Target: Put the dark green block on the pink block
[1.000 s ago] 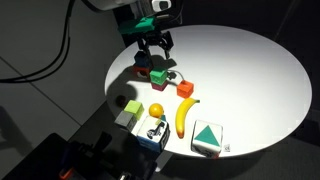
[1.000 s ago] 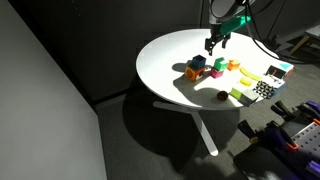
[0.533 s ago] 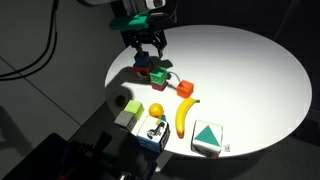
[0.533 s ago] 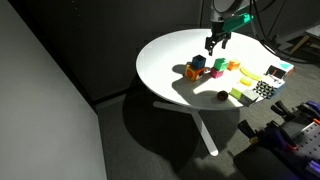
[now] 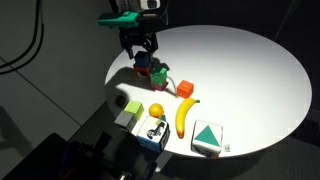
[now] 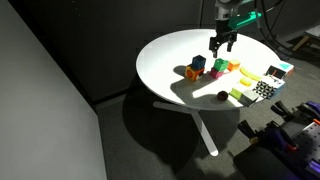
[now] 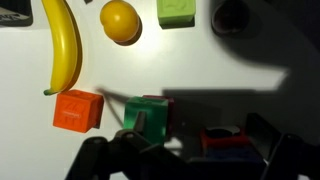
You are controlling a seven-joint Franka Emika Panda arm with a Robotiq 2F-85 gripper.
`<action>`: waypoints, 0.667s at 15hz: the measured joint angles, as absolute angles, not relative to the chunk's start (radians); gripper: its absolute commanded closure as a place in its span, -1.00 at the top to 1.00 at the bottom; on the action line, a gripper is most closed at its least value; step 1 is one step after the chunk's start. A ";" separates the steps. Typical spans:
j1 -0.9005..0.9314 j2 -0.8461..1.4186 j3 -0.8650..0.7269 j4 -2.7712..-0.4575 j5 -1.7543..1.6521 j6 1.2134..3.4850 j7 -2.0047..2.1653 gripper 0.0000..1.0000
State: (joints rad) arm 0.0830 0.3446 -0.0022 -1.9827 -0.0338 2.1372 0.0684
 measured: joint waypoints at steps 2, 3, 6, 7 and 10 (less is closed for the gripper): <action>0.083 0.322 -0.002 -1.992 -0.019 2.101 0.068 1.00; 0.083 0.311 -0.002 -1.995 -0.013 2.084 0.068 1.00; 0.083 0.280 -0.002 -2.002 -0.007 2.039 0.069 1.00; 0.083 0.271 -0.002 -2.005 -0.006 2.029 0.069 1.00; 0.083 0.242 -0.002 -2.018 -0.006 2.017 0.070 1.00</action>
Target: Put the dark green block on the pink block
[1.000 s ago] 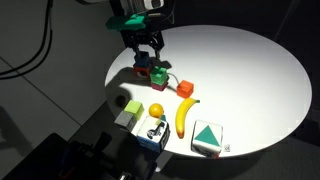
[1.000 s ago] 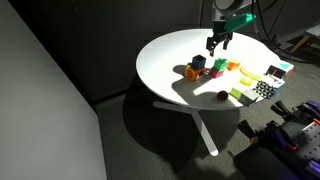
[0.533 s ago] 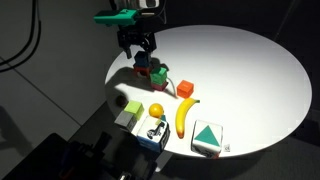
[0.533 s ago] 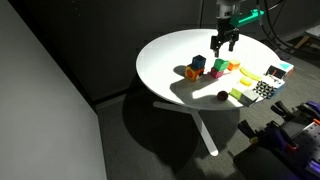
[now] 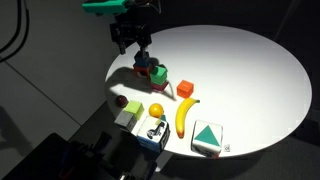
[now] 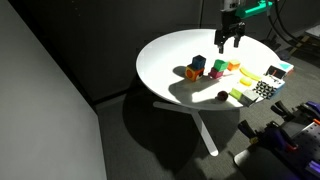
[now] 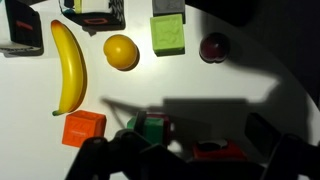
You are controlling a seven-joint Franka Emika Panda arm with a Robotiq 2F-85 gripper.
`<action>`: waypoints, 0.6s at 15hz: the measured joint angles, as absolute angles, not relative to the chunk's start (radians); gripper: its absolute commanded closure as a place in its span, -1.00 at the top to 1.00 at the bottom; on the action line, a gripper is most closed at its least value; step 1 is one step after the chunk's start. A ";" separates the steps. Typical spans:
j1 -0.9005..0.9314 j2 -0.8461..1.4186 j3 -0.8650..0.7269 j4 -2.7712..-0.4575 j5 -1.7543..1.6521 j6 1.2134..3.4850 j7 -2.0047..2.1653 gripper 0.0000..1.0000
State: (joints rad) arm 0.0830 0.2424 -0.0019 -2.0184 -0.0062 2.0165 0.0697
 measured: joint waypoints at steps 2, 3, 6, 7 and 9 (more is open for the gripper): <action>0.083 0.225 -0.002 -2.027 -0.006 2.016 0.070 1.00; 0.083 0.217 -0.002 -2.031 -0.006 2.016 0.070 1.00; 0.083 0.190 -0.002 -2.047 -0.006 2.019 0.070 1.00; 0.083 0.183 -0.001 -2.050 -0.006 2.020 0.070 1.00; 0.083 0.172 -0.001 -2.056 -0.006 2.023 0.070 1.00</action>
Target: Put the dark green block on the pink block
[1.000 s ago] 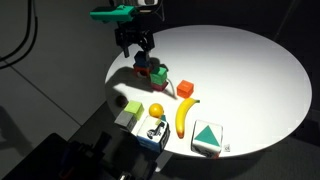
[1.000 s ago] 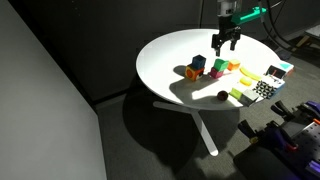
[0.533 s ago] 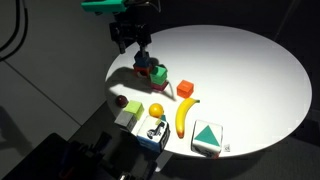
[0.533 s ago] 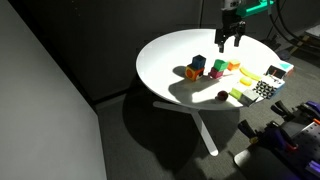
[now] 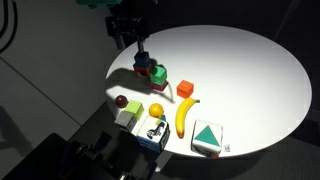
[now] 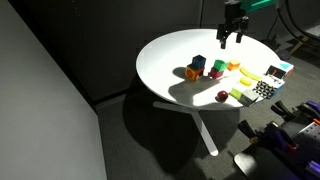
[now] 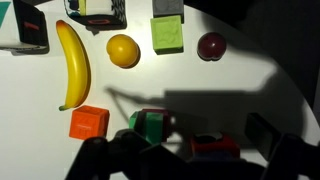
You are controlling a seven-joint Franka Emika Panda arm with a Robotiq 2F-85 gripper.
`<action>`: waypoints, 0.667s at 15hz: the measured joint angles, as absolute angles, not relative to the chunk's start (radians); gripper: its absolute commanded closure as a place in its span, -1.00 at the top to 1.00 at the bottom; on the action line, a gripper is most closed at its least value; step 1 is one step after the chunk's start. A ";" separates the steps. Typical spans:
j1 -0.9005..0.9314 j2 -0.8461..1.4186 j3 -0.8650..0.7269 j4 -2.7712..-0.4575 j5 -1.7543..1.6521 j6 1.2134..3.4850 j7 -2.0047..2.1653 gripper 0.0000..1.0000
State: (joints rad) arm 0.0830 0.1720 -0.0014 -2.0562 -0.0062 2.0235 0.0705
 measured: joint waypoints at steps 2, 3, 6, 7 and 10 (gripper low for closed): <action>0.083 0.165 -0.001 -2.063 -0.006 2.031 0.070 1.00; 0.083 0.162 -0.001 -2.066 -0.006 2.036 0.070 1.00; 0.083 0.161 -0.001 -2.071 -0.006 2.043 0.070 1.00; 0.083 0.161 -0.001 -2.071 -0.006 2.043 0.070 1.00; 0.083 0.161 -0.001 -2.071 -0.006 2.043 0.070 1.00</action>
